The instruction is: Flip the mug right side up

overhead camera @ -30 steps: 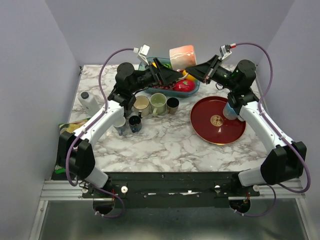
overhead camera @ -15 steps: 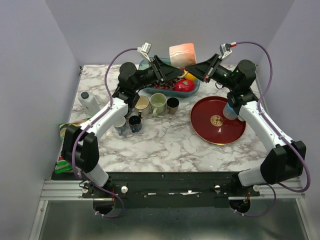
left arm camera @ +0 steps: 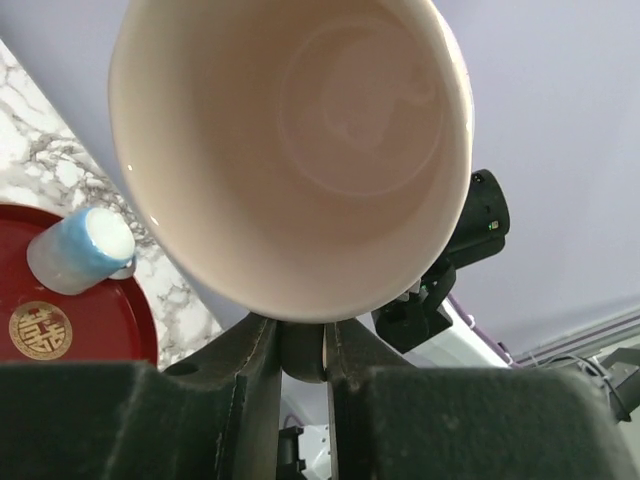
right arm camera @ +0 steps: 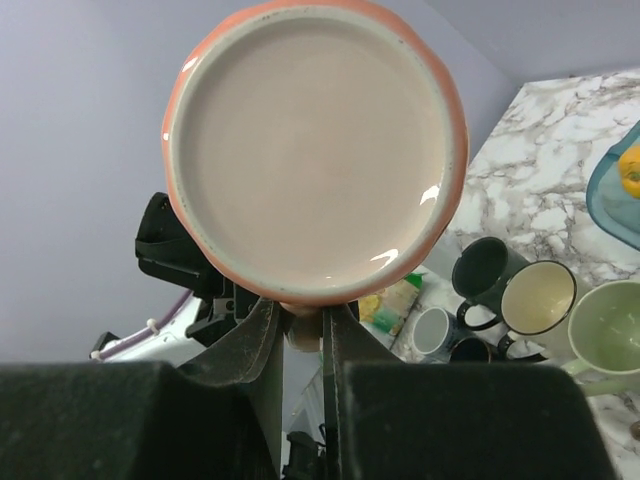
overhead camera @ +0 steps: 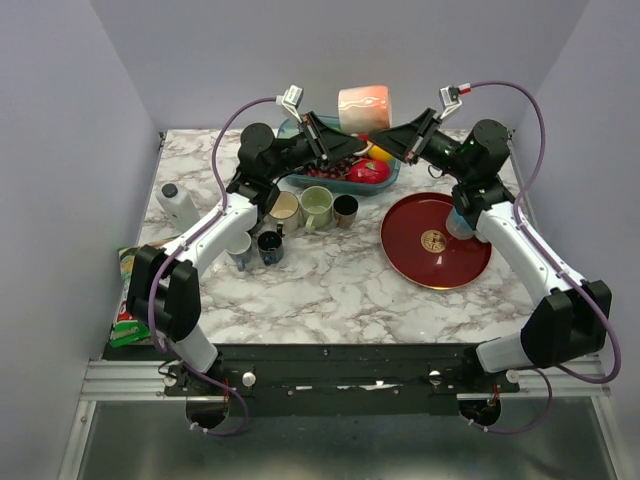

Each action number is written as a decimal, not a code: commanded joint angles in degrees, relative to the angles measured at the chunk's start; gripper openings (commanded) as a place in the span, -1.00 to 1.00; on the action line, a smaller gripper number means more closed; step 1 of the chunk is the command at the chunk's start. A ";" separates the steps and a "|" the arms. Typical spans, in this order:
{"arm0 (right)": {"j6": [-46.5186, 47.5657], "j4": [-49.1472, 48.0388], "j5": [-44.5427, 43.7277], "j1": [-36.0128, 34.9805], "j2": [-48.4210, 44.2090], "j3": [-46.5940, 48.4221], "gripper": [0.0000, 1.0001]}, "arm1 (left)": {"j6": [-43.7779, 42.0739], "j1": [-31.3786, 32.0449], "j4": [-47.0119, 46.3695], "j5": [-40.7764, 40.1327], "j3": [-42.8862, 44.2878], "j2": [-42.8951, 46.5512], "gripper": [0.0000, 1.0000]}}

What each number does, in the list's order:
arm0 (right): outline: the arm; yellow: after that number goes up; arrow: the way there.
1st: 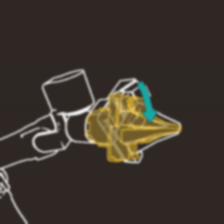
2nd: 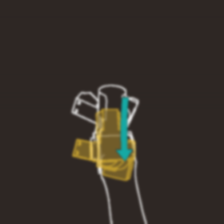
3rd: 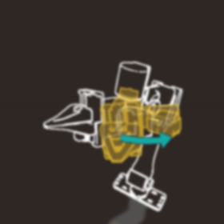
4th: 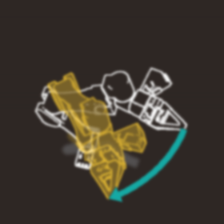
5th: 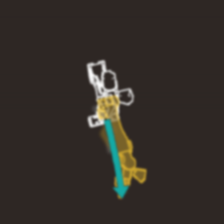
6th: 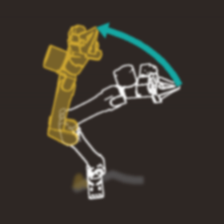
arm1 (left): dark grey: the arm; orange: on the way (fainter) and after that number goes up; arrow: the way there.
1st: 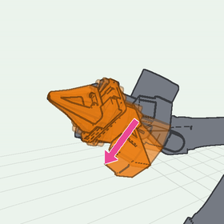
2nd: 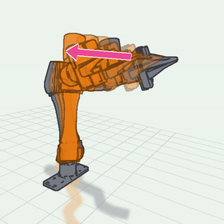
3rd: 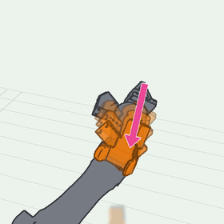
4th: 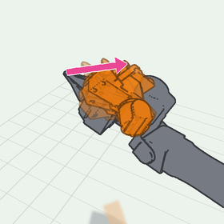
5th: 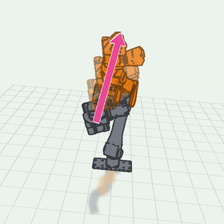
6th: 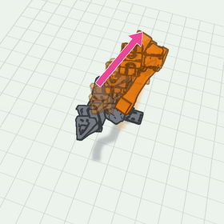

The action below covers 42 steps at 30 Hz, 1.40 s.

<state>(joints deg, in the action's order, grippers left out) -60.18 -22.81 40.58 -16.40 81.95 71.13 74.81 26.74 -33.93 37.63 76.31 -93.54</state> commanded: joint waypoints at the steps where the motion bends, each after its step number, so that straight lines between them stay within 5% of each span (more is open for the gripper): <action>1: 5.60 6.62 1.44 -2.05 -1.18 1.81 -0.98 | -2.20 0.86 -4.21 -0.27 1.82 1.43 -1.00; 4: 8.76 12.34 -0.85 -2.05 -1.27 2.61 -0.44 | -5.44 0.94 -2.11 -0.89 1.38 2.57 -1.00; 6: 9.90 13.92 -2.86 -2.05 -2.40 1.56 0.25 | -8.52 0.86 2.28 -2.02 1.47 4.05 -1.00; 10: 14.29 19.89 -7.78 -2.05 -4.16 1.02 0.62 | -19.23 0.85 14.39 -6.15 2.08 7.48 -1.00; 12: 18.58 28.14 -11.46 -1.97 -4.17 3.30 0.99 | -26.53 0.77 22.57 -8.17 1.91 9.85 -1.00; 20: 26.43 42.82 -28.43 -1.97 -11.01 1.55 0.99 | -45.70 0.94 46.38 -24.06 -0.90 16.54 -1.00; 30: 28.28 53.21 -57.07 -1.88 -14.10 -0.47 1.00 | -51.34 2.78 52.83 -36.47 -14.77 23.31 -1.00; 42: 26.35 62.18 -53.41 -1.70 -8.21 3.05 0.99 | -52.04 9.82 47.03 -44.83 -27.44 25.69 -1.00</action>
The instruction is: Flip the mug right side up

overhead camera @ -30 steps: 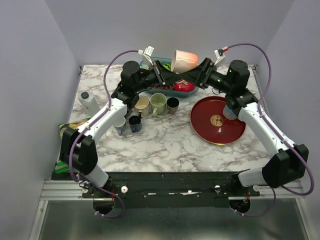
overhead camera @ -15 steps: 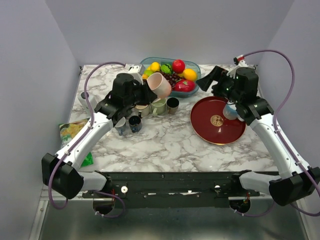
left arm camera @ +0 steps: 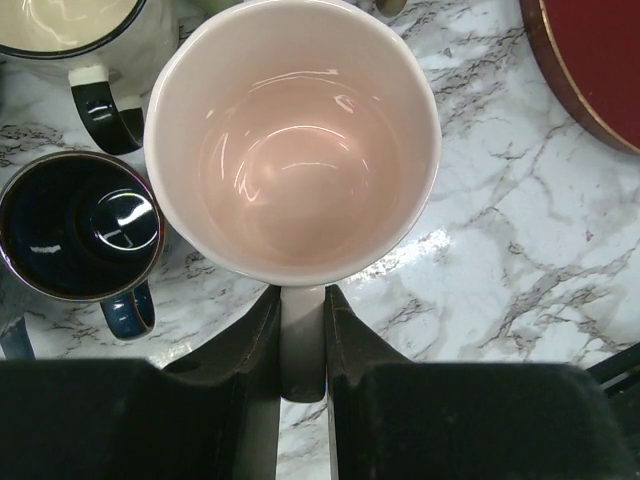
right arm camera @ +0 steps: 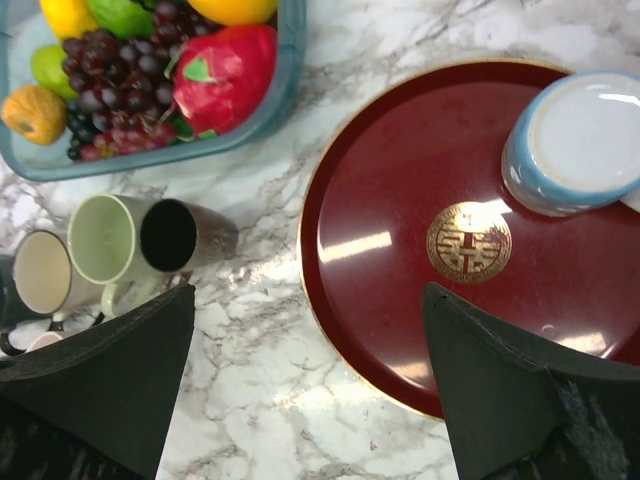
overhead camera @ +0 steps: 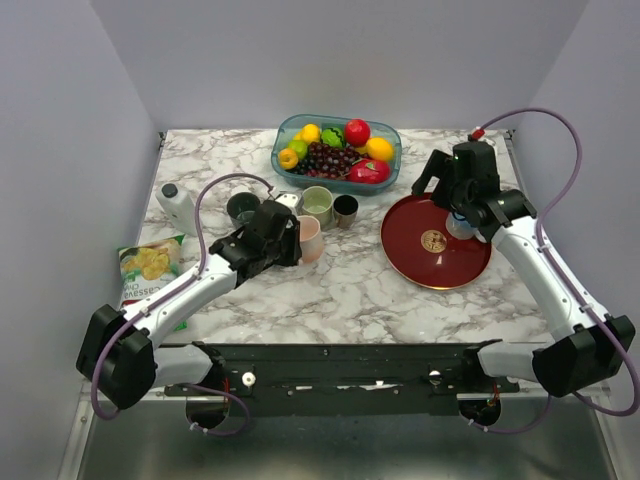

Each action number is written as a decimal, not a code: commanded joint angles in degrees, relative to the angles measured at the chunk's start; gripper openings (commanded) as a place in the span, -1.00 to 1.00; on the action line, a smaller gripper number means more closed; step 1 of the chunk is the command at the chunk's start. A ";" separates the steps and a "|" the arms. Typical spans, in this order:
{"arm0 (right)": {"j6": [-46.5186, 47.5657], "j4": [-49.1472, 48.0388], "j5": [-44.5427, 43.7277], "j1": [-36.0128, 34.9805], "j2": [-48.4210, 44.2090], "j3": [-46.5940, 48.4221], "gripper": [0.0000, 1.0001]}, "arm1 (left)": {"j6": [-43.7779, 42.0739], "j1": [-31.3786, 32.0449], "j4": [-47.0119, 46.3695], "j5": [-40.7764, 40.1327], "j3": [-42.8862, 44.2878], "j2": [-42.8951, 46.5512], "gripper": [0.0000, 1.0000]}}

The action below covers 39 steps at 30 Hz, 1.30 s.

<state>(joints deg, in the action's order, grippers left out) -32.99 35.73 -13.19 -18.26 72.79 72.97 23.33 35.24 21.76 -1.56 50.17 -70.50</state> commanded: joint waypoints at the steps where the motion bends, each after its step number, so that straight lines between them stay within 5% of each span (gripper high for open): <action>1: -0.84 3.65 0.53 0.24 1.03 0.78 0.99 | -0.66 1.49 -9.27 -6.08 -1.83 2.65 -1.00; 11: 0.74 4.08 6.51 0.24 3.05 0.94 0.99 | -1.01 3.69 -21.12 -8.81 -7.72 0.01 -1.00; 22: 2.40 -3.29 4.84 0.24 -1.42 -5.90 0.99 | -2.67 4.92 -28.52 -13.02 -14.40 -1.75 -1.00; 29: 3.90 0.91 4.75 0.24 1.29 -3.81 0.99 | -3.12 5.97 -31.07 -13.90 -17.65 -3.24 -1.00; 31: 3.90 1.63 4.75 0.24 2.61 -3.62 0.99 | -3.12 6.85 -30.99 -15.65 -18.18 -2.98 -0.80; 32: 3.90 2.32 5.19 0.24 2.96 -3.54 0.99 | -2.33 7.12 -30.29 -16.62 -18.18 -2.72 -0.51; 39: 6.70 1.72 5.02 0.42 4.02 -3.89 0.99 | -2.68 8.70 -29.23 -20.06 -20.02 1.41 0.18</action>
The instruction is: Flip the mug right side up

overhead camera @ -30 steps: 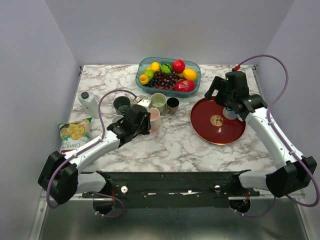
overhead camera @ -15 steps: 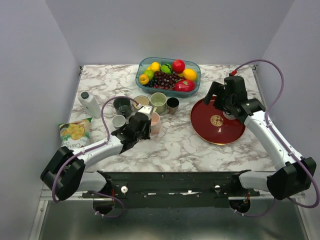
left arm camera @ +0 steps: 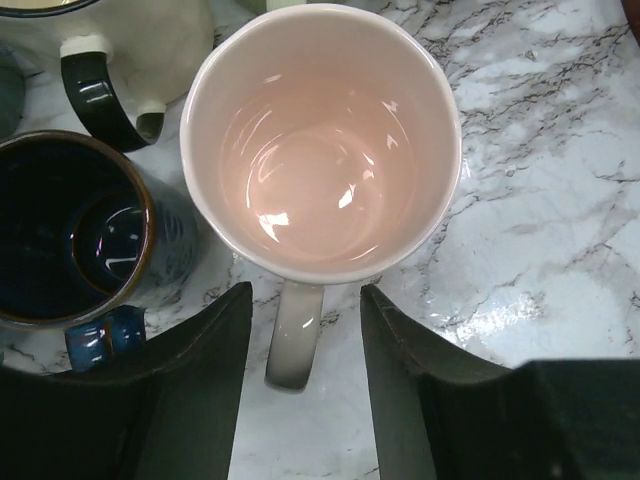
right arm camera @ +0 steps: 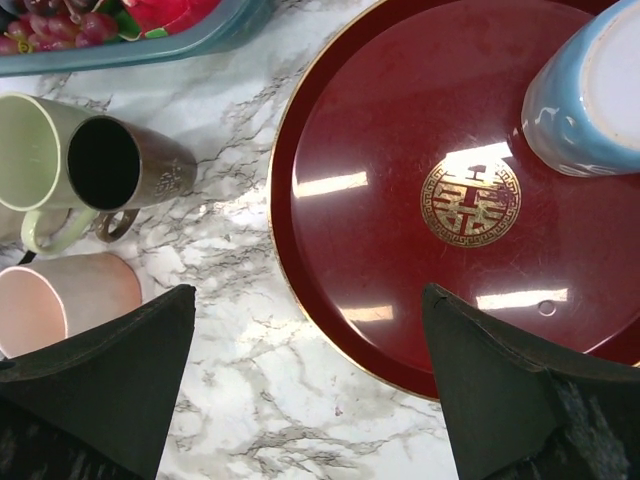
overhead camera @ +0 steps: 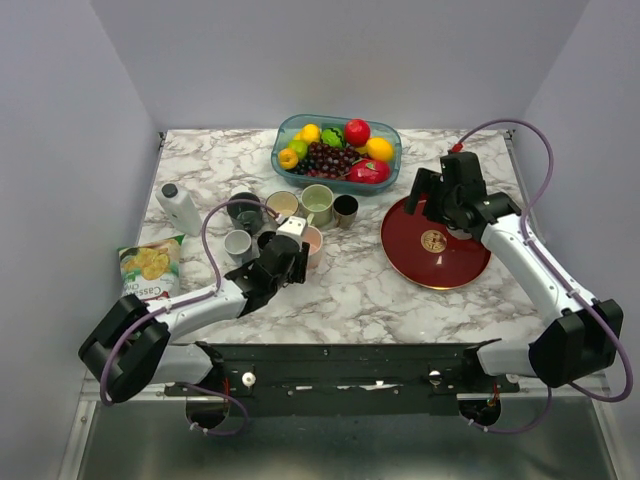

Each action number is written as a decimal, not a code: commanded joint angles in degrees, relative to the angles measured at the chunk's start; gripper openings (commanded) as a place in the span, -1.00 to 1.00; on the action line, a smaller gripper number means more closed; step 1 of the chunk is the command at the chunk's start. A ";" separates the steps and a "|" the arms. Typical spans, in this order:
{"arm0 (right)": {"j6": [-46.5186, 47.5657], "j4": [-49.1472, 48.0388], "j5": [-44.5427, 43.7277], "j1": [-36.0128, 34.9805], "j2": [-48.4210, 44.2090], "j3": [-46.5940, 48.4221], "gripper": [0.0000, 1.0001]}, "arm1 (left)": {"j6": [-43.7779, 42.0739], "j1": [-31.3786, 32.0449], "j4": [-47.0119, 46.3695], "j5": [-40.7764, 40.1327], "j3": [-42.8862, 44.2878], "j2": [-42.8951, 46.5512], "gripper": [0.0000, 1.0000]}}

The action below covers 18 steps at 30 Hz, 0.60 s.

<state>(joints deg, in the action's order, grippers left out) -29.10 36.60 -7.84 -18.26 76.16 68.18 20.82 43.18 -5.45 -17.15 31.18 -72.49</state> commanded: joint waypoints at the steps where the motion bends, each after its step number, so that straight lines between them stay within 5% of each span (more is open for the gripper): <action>1: 3.69 0.93 -1.82 0.42 0.83 1.33 0.99 | -0.16 0.85 -1.84 -5.17 -1.29 3.93 0.23; 5: 12.47 1.02 -5.16 1.30 1.45 4.50 0.99 | 0.63 1.12 2.79 -7.02 0.19 6.56 0.74; 8: 20.21 0.58 -5.79 2.88 1.97 6.26 0.99 | -0.34 1.12 5.36 -7.90 3.44 8.85 0.92; 12: 30.39 1.28 -4.20 4.63 3.64 5.56 0.99 | -3.59 1.03 8.96 -10.01 7.92 10.17 0.98; 18: 29.54 4.53 3.26 13.24 4.70 4.94 0.99 | -5.88 0.24 10.82 -7.21 15.31 7.81 0.98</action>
<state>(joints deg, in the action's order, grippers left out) -2.44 37.85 -8.91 -9.82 80.16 73.17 17.37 43.97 3.31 -24.01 42.33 -63.59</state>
